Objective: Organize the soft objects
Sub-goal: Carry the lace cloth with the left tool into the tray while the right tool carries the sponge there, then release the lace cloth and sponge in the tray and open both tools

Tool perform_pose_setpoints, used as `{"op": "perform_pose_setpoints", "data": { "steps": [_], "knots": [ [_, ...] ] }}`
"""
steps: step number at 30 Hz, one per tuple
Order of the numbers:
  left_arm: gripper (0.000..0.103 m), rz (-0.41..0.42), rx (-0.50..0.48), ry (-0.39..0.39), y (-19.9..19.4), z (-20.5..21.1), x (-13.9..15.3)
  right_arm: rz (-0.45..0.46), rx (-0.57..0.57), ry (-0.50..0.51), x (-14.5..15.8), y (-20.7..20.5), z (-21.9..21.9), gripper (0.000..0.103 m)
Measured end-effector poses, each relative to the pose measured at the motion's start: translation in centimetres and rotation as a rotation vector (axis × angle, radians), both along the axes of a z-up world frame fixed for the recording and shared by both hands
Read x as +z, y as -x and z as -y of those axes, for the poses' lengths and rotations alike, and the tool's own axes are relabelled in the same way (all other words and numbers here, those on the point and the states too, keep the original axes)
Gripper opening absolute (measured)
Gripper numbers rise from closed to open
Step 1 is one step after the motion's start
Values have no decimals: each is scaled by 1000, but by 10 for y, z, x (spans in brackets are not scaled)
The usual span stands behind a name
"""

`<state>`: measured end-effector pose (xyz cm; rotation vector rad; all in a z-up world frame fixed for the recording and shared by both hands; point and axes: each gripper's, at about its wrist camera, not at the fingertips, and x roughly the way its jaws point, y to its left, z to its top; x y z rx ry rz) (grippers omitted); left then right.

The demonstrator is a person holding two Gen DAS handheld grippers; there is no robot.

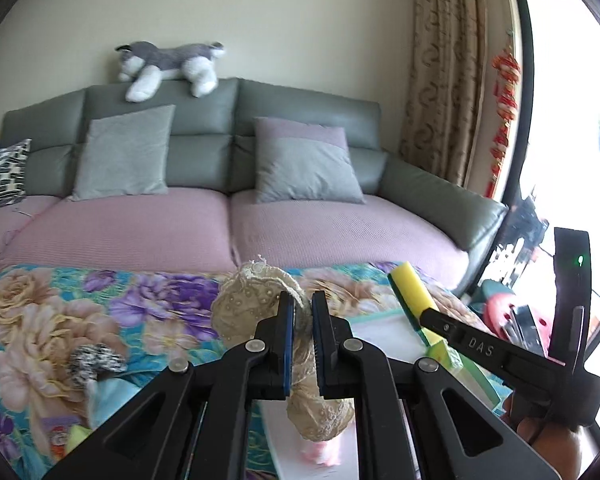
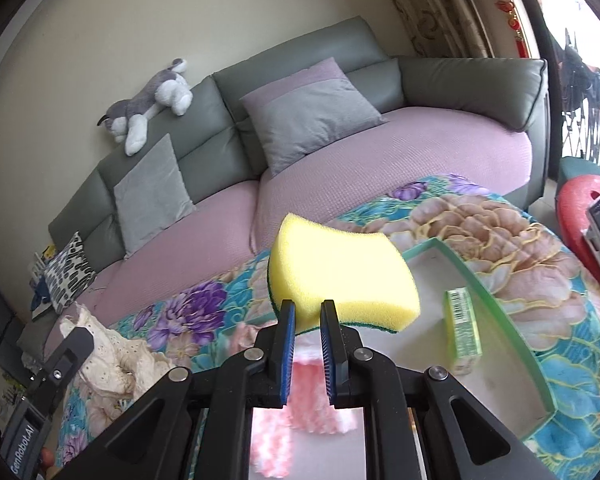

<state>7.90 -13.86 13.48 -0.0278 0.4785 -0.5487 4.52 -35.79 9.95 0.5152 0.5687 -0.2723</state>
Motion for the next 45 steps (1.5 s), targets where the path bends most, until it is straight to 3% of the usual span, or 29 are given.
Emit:
{"op": "perform_pose_setpoints", "data": {
  "steps": [6, 17, 21, 27, 45],
  "knots": [
    [9, -39, -42, -32, -8, 30, -23, -54, -12, -10, -17, -2, 10, 14],
    [9, -219, -36, -147, -39, 61, -87, -166, -17, -19, -50, -15, 18, 14],
    [9, -281, -36, -153, -47, 63, -103, -190, -16, -10, -55, -17, 17, 14],
    [9, -338, -60, -144, -51, 69, -116, -214, -16, -15, -60, -20, 19, 13],
    [9, -382, -130, -157, -50, 92, -127, -248, -23, -9, -62, -21, 18, 17]
  ]
}}
